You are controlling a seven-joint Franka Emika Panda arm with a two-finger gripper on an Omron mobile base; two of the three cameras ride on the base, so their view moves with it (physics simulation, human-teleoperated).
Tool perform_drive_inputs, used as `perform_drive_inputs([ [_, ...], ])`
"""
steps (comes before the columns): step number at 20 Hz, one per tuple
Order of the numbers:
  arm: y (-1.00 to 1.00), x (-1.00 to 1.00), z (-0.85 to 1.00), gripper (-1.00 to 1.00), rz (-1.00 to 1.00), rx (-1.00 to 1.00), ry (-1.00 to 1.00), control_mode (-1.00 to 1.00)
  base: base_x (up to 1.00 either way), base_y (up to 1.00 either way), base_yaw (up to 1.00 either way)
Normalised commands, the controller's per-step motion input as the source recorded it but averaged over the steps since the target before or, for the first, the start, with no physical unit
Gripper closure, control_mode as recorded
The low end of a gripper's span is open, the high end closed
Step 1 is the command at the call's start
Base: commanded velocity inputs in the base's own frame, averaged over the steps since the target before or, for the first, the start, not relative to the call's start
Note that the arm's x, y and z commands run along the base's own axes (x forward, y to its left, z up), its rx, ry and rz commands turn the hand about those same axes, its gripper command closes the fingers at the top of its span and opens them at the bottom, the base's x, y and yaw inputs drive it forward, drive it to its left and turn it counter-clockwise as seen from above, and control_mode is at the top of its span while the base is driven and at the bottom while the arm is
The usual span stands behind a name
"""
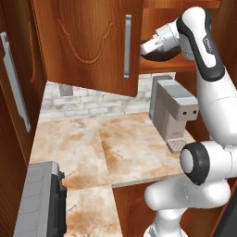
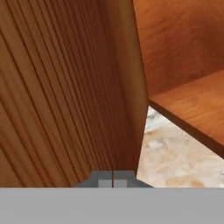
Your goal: Move the bowls from the cabinet to the plates on the dining table.
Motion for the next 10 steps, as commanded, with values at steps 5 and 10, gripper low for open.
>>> perform_drive_inputs([
  [5, 0.79, -0.34, -0.1, 1.0, 0.05, -0.09, -0.06, -1.0, 0.0, 0.0, 0.0],
  [10, 0.8, -0.27, -0.08, 1.0, 0.04, -0.08, -0.03, -1.0, 0.0, 0.0, 0.0],
])
